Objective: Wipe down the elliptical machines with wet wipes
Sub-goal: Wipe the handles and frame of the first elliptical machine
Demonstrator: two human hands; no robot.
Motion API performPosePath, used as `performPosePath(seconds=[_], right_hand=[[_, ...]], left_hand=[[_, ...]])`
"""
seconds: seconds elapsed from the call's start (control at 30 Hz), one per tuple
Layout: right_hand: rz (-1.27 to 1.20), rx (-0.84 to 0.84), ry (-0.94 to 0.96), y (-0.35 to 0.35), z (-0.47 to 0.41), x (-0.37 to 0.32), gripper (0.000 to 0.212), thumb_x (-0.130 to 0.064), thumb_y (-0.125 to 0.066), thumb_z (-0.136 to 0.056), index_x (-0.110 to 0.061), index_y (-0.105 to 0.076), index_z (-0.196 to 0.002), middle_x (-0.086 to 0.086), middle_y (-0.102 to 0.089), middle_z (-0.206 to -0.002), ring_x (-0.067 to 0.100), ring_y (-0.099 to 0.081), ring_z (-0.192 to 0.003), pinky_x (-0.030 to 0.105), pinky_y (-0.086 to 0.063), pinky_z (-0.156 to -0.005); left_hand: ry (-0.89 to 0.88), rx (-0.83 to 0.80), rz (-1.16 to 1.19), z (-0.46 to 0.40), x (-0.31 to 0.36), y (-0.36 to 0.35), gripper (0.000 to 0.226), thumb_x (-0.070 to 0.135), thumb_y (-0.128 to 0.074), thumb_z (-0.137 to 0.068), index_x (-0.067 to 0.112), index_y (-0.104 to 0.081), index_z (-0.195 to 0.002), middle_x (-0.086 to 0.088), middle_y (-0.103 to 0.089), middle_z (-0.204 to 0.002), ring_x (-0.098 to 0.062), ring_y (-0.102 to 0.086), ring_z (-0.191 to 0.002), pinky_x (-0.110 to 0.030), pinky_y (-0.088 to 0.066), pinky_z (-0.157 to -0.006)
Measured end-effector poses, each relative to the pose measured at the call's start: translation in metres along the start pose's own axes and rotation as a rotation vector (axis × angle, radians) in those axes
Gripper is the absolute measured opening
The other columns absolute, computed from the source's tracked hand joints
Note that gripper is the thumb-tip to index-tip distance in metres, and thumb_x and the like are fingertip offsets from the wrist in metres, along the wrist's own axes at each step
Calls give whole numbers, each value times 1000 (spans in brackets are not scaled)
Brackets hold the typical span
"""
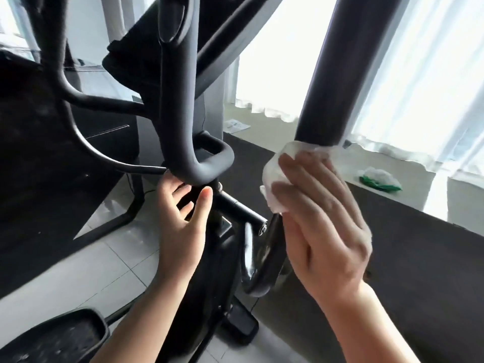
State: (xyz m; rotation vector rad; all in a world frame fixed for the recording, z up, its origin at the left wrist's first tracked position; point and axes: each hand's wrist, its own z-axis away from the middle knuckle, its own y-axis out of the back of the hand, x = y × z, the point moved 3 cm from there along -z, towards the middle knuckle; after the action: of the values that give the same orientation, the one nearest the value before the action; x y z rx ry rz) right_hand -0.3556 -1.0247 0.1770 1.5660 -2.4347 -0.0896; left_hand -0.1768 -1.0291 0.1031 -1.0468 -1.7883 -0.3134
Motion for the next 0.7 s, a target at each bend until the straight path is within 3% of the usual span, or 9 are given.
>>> performPosePath(seconds=[0.13, 0.2, 0.27, 0.33, 0.43, 0.5, 0.57, 0.7], right_hand=[[213, -123, 79, -6, 9, 6, 16, -2, -60, -95, 2, -74, -100, 14, -66, -117, 27, -55, -122, 39, -35, -113], [260, -171, 97, -7, 18, -2, 15, -1, -62, -94, 1, -76, -92, 14, -73, -104, 27, -60, -118, 39, -38, -111], [358, -259, 116, -11, 35, -15, 18, -2, -61, -94, -1, -76, -86, 9, -74, -94, 25, -65, -113, 36, -41, -109], [458, -412, 144, -15, 53, -27, 20, -5, -58, -96, -4, -76, -87, 5, -73, -93, 23, -67, -110, 35, -42, -109], [583, -609, 215, -13, 51, -35, 18, -8, -58, -98, -6, -75, -93, 4, -72, -97, 22, -64, -115, 34, -42, -110], [670, -667, 270, -7, 23, -31, 19, -6, -54, -100, -6, -73, -97, 6, -71, -102, 26, -60, -121, 35, -38, -113], [741, -670, 264, 4, -13, -22, 14, -4, -59, -96, -5, -72, -102, 9, -71, -110, 28, -58, -123, 38, -41, -111], [817, -750, 249, 10, -24, -24, 19, -3, -59, -94, -3, -72, -108, 10, -69, -119, 27, -58, -125, 44, -43, -108]], left_hand=[[-121, -27, -61, -17, 8, 7, 64, 31, -66, -85, 47, -27, -133, 33, -39, -133, 14, -40, -128, -36, -33, -115], [-237, -51, -66, -29, 4, 4, 70, 27, -67, -88, 34, -22, -141, 13, -43, -142, -6, -43, -135, -46, -34, -116], [-284, -78, -27, -36, -4, 0, 69, 32, -66, -90, 6, -27, -142, -17, -55, -130, -28, -56, -123, -53, -41, -108], [-256, -109, 18, -39, -8, 0, 79, 44, -66, -90, -9, -29, -135, -20, -58, -126, -29, -59, -118, -50, -44, -105], [-340, -136, -9, -39, -9, 7, 68, 30, -67, -90, -4, -33, -139, 1, -55, -132, -22, -57, -121, -40, -44, -106], [-380, -162, -4, -40, -10, 10, 65, 22, -65, -91, 7, -30, -143, -8, -53, -137, -24, -56, -124, -38, -43, -108], [-359, -190, 28, -41, -14, 11, 65, 24, -64, -92, 16, -28, -145, -20, -52, -138, -29, -55, -127, -45, -42, -110], [-343, -187, 47, -40, -19, 10, 63, 31, -62, -94, 18, -29, -146, -21, -48, -143, -34, -51, -131, -58, -42, -106]])
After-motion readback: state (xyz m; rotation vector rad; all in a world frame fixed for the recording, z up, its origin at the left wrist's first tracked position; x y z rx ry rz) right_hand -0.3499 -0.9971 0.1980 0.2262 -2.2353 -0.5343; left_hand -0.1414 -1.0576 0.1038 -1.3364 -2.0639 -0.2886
